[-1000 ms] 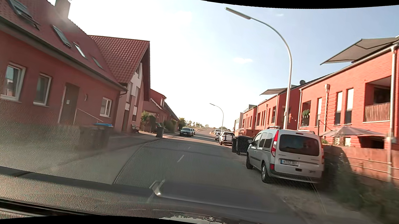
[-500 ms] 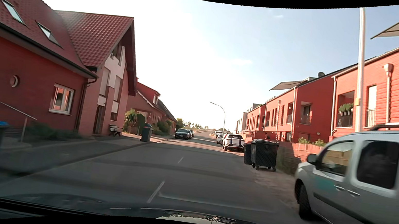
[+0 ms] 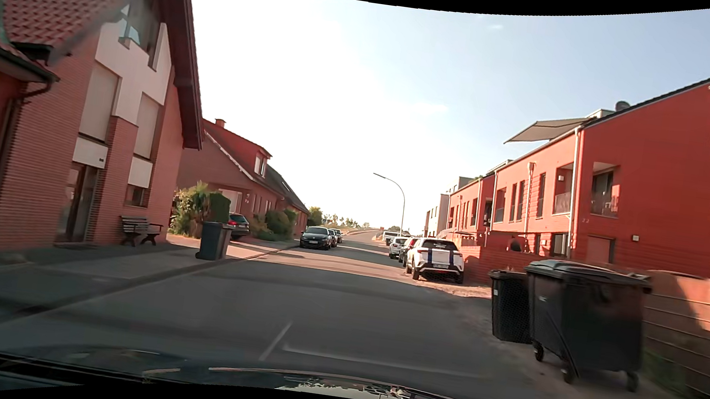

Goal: Follow the waypoints while adhering to traffic rules and regulations

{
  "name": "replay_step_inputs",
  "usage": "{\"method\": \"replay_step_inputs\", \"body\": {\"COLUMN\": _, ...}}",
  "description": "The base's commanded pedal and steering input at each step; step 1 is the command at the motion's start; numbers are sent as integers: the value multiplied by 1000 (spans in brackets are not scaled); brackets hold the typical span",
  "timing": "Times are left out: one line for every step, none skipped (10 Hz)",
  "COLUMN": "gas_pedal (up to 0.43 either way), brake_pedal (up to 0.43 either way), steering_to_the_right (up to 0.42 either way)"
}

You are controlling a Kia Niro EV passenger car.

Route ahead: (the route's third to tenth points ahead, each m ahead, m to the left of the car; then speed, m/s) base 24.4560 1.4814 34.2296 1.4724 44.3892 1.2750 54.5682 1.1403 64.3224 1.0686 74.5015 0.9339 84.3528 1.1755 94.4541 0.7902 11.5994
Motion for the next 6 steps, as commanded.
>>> {"method": "replay_step_inputs", "body": {"gas_pedal": 209, "brake_pedal": 0, "steering_to_the_right": 2}}
{"method": "replay_step_inputs", "body": {"gas_pedal": 209, "brake_pedal": 0, "steering_to_the_right": 0}}
{"method": "replay_step_inputs", "body": {"gas_pedal": 209, "brake_pedal": 0, "steering_to_the_right": -3}}
{"method": "replay_step_inputs", "body": {"gas_pedal": 209, "brake_pedal": 0, "steering_to_the_right": -4}}
{"method": "replay_step_inputs", "body": {"gas_pedal": 209, "brake_pedal": 0, "steering_to_the_right": -3}}
{"method": "replay_step_inputs", "body": {"gas_pedal": 209, "brake_pedal": 0, "steering_to_the_right": -1}}
